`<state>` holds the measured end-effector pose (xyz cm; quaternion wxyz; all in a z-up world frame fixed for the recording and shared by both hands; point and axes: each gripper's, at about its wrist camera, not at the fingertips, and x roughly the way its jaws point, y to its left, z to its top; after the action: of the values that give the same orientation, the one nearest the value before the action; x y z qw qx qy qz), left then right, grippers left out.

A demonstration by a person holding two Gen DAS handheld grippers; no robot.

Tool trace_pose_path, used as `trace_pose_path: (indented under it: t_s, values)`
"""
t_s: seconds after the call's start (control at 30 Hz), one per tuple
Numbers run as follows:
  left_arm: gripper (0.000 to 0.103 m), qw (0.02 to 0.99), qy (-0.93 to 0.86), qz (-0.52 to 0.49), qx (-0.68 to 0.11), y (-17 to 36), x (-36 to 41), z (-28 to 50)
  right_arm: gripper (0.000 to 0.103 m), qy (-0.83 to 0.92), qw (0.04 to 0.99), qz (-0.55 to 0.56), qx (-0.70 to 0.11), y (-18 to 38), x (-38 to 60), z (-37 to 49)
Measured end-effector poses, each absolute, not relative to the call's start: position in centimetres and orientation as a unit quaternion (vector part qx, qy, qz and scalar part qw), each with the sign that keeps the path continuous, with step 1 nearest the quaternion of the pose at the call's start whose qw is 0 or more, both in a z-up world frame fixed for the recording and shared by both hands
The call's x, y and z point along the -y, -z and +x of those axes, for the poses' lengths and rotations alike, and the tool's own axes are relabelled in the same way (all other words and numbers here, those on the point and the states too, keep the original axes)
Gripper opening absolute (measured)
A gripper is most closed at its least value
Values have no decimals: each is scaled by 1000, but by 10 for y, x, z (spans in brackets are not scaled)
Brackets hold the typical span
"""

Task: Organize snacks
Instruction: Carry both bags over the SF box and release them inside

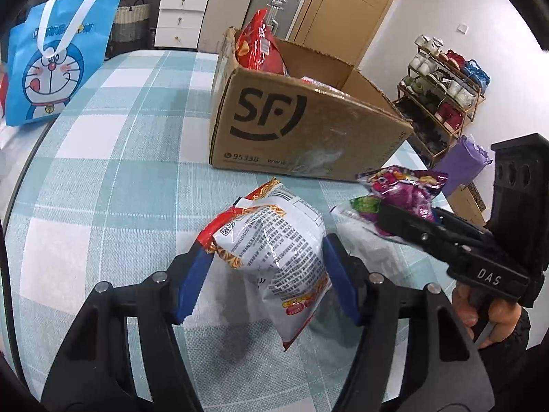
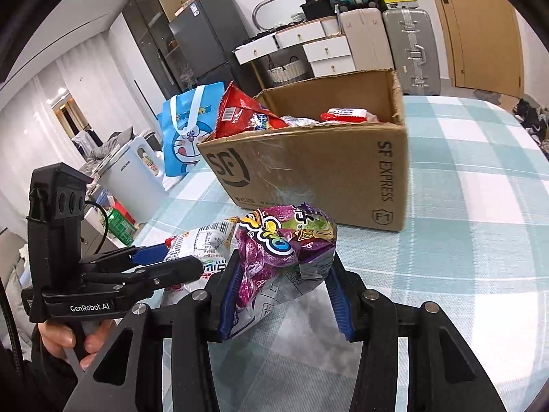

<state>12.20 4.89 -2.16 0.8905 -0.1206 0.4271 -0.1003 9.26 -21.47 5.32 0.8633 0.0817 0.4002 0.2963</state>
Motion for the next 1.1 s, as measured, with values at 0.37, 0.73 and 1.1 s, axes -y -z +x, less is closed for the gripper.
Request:
trace_pose_path:
  t_s: [0.37,0.73,1.1]
  values:
    - [62,903,115,-121,-396,-10,-46,102,46,-291,878,90,-368,-79,234,81]
    - [62,924,124,-112,-345,-66,-40,108,46,-274,900,97,-325,-113,242,95]
    - [63,941,98,-80,-313,-107,-29,154,46,-248,916,88,-303,-135,240,127]
